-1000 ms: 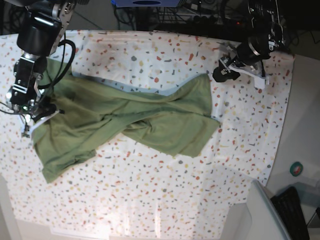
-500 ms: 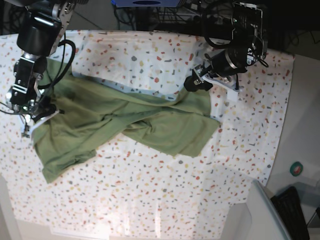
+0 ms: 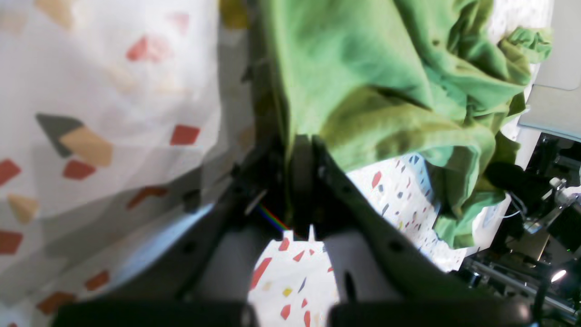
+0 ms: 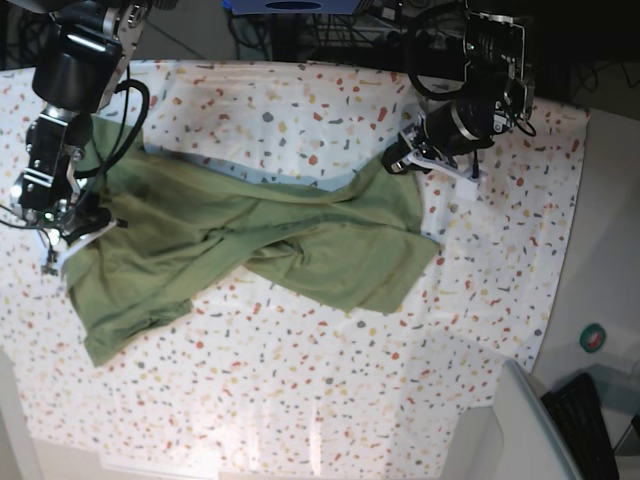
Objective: Layout the t-shirt on the table in an organized manner, then fold the t-shirt properly
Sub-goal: 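Pull the shirt taut with both grippers, spreading it across the cloth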
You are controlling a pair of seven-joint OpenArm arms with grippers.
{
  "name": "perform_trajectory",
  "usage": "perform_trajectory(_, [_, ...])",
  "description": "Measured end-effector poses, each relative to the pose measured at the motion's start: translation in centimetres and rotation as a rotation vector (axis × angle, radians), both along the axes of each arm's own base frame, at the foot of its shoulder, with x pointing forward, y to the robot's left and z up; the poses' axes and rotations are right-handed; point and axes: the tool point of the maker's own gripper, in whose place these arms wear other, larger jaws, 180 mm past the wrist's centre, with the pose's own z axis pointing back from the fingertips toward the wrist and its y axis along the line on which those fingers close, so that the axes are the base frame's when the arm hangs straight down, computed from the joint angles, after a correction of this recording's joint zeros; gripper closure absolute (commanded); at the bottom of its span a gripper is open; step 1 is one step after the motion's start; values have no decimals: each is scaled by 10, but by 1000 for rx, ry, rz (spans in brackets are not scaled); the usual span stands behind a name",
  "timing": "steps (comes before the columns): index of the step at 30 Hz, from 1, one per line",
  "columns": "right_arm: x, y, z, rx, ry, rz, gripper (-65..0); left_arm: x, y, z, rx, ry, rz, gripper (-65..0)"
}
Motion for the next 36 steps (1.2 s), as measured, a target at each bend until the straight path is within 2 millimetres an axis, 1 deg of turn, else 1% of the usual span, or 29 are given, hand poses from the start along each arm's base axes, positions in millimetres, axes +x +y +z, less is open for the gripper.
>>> perform_trajectory(3, [-1,-1,0,5,-2,-10,0,3,-1,1,6,-3,-5,0])
perform_trajectory(4, [-3,-4,3,14,-18,-39,0,4,-1,3,10,-9,-10,0])
perform_trajectory(6, [-10,-23,15,-7,-55,-103,0,2,1,8,31,-13,-25,0])
perform_trajectory(8, [-16,-43,28,-42,-88,-156,0,4,8,20,55,-50,-42,0])
perform_trajectory(9, [-18,-49,32,-55,-96,-165,0,5,13,25,72,-66,-48,0])
perform_trajectory(11, [-22,-57,35,-60,-104,-192,0,8,20,34,96,-96,-55,0])
perform_trajectory(13, [-29,-57,31,-47,-97,-213,0,6,21,36,102,-103,-61,0])
perform_trajectory(16, [-38,-60,25,-41,-76,-233,0,-5,25,31,113,-72,-80,0])
perform_trajectory(20, [-35,-60,18,-25,-55,-232,0,-3,31,31,130,-74,-81,0])
perform_trajectory(23, [-29,-63,19,-21,-64,-233,0,-4,30,31,126,-73,-79,0])
perform_trajectory(24, [-27,-65,21,-26,-65,-233,-48,-4,29,31,125,-72,-80,0])
perform_trajectory(25, [-27,-65,21,-26,-67,-233,-152,-4,29,30,125,-72,-80,0])
perform_trajectory(26, [-27,-65,21,-23,-56,-232,-242,-4,30,31,125,-73,-80,0])
perform_trajectory(27, [-28,-62,20,-14,-45,-232,-300,-4,30,31,125,-73,-80,0])
perform_trajectory(28, [-28,-61,20,-12,-44,-230,-321,-4,30,31,125,-73,-80,0])
perform_trajectory(31, [-27,-58,19,-3,-46,-224,-306,-4,29,31,125,-73,-80,0])
perform_trajectory(32, [-25,-54,19,19,-50,-192,-306,-4,29,31,125,-73,-80,0])
perform_trajectory(34, [-23,-40,18,121,-63,-151,-306,-4,30,31,126,-73,-80,0])
perform_trajectory(35, [-28,-38,16,175,-59,-163,-308,-4,29,31,125,-73,-80,0])
perform_trajectory(36, [-34,-42,17,205,-59,-201,-309,-4,30,31,126,-72,-80,0])
